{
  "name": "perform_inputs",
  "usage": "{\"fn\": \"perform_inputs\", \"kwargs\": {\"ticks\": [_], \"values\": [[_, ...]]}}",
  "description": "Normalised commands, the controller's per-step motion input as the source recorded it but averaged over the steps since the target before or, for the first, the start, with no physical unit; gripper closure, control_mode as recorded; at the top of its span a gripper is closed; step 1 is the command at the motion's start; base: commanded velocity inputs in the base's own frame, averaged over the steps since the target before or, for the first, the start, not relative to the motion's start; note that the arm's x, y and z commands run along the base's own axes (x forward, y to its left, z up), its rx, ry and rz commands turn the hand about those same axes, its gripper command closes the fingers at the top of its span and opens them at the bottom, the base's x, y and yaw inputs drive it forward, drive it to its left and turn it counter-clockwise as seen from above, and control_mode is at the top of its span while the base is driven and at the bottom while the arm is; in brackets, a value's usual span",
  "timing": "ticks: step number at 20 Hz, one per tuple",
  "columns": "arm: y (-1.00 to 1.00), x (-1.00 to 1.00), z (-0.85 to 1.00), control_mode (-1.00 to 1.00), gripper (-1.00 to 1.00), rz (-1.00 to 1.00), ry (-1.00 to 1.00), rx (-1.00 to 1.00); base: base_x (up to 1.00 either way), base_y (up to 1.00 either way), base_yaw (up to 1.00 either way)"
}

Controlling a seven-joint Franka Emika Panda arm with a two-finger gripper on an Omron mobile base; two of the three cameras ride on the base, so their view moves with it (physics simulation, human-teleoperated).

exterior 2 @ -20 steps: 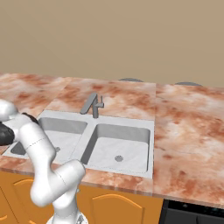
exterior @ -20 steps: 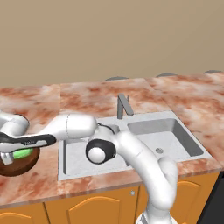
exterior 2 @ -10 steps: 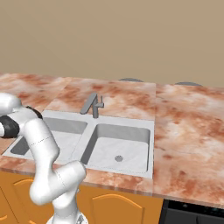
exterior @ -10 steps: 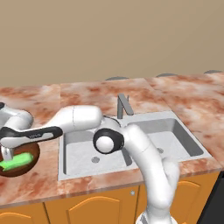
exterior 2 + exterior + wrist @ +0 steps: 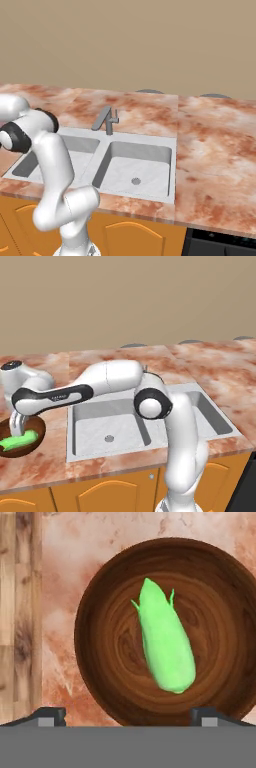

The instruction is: Pick the corn from the sink and place it in the bowl. Then pick the bowl and place it in the microwave. Then close the microwave door and press the start button.

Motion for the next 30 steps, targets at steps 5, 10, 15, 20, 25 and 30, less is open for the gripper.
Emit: {"fn": "perform_inputs", "kwargs": {"ticks": [5, 10, 15, 20, 25, 30], "values": [[-0.98, -0.02, 0.00, -1.00, -1.00, -0.39, 0.20, 0.10, 0.00, 0.00, 0.00], [-0.43, -0.03, -0.02, -1.00, -1.00, -0.46, 0.13, 0.07, 0.00, 0.00, 0.00], [-0.07, -0.05, 0.00, -1.00, -1.00, -0.31, 0.08, 0.03, 0.00, 0.00, 0.00], [0.00, 0.17, 0.00, -1.00, -1.00, -0.22, 0.09, 0.00, 0.00, 0.00, 0.00], [0.03, 0.25, 0.01, -1.00, -1.00, -0.30, 0.14, 0.00, 0.00, 0.00, 0.00], [0.35, 0.22, 0.04, -1.00, -1.00, -0.21, 0.14, 0.00, 0.00, 0.00, 0.00]]}}
